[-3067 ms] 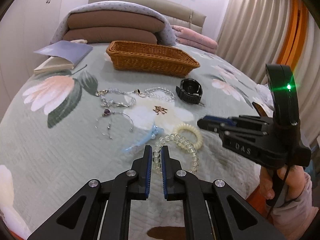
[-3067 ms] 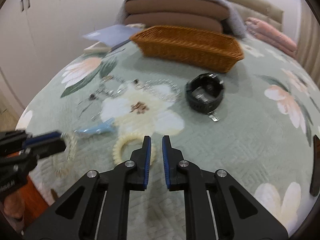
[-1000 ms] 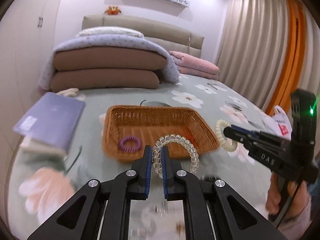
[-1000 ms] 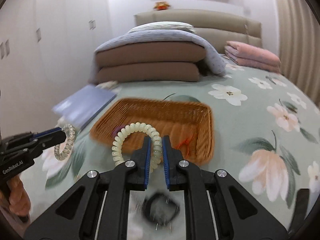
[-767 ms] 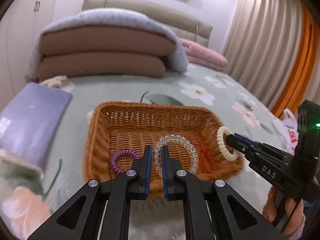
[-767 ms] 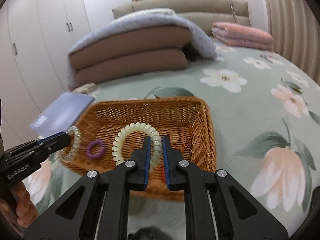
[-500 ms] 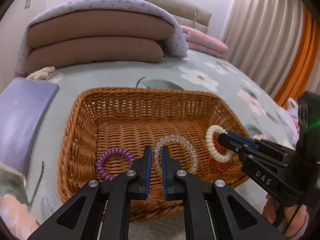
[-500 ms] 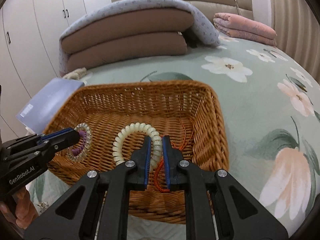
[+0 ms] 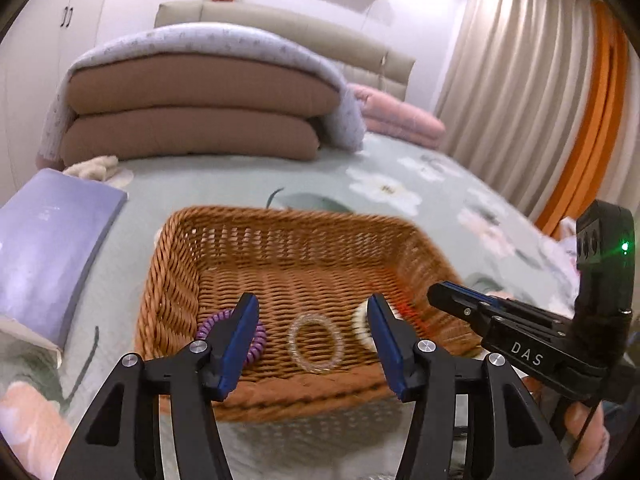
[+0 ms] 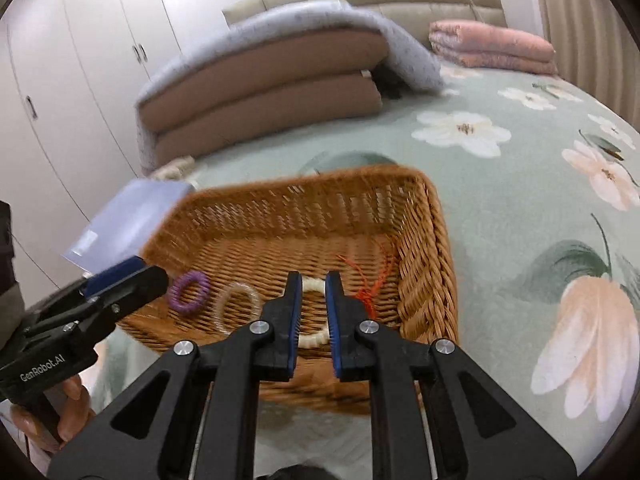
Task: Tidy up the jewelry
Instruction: 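Move both tools back over the blue clip and black watch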
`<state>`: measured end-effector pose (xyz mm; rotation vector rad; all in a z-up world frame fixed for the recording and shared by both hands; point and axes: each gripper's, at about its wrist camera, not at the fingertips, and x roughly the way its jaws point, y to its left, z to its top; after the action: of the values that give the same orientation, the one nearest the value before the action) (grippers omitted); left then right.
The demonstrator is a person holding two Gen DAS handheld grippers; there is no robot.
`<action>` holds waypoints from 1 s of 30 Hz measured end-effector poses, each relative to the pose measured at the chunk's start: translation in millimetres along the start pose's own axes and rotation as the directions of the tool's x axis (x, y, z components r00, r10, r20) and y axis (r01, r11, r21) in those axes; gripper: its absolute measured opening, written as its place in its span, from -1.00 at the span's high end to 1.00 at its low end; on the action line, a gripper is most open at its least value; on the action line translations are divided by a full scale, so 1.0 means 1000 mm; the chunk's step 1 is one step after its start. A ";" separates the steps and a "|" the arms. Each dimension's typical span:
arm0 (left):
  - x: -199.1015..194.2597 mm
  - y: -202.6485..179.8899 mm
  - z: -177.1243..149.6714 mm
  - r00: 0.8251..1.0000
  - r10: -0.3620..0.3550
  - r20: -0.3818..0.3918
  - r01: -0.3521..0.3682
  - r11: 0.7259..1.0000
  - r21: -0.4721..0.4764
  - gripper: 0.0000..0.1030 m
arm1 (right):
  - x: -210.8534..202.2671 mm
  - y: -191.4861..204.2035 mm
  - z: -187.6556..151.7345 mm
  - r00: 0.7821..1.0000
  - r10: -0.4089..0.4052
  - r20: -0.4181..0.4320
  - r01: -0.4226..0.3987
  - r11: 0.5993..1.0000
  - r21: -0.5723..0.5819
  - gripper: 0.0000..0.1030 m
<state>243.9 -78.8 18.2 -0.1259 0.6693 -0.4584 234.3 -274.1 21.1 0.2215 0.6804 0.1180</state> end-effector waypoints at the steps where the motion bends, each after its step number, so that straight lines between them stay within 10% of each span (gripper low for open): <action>1: -0.009 -0.003 -0.001 1.000 -0.002 0.016 0.002 1.000 0.006 -0.13 | -0.012 0.005 -0.001 0.999 0.014 0.039 -0.013 1.000 -0.011 0.77; 5: -0.052 -0.019 -0.014 0.997 0.024 0.076 -0.029 0.997 0.072 -0.13 | -0.059 0.028 -0.015 0.986 0.011 0.169 0.001 0.997 -0.074 0.29; 7: -0.074 -0.027 -0.027 0.995 0.037 0.095 -0.048 0.993 0.108 -0.13 | -0.081 0.036 -0.027 0.976 0.048 0.213 -0.028 0.995 -0.095 -0.71; 12: -0.126 -0.041 -0.070 0.990 0.091 0.107 -0.107 0.981 0.162 -0.13 | -0.128 0.060 -0.073 0.975 0.021 0.222 0.015 0.987 -0.160 -0.73; 18: -0.178 -0.038 -0.125 0.975 0.191 0.116 -0.206 0.968 0.145 -0.13 | -0.161 0.068 -0.128 0.938 -0.266 0.221 0.314 0.923 -0.220 -0.96; 22: -0.200 -0.019 -0.149 0.968 0.225 0.112 -0.233 0.970 0.064 -0.13 | -0.163 0.052 -0.148 0.957 -0.267 0.116 0.285 0.939 -0.191 -0.96; 26: -0.218 0.005 -0.162 0.969 0.218 0.116 -0.216 0.976 -0.034 -0.13 | -0.166 0.056 -0.158 0.930 -0.363 0.052 0.366 0.909 -0.199 -0.96; 30: -0.228 0.015 -0.172 0.966 0.234 0.108 -0.229 0.971 -0.062 -0.13 | -0.204 0.071 -0.171 0.970 -0.211 0.121 0.229 0.959 -0.169 -0.96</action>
<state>-15.0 42.8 9.6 -0.1176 0.5746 -0.2077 -34.1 -213.7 33.5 -0.0245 0.5842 -0.0451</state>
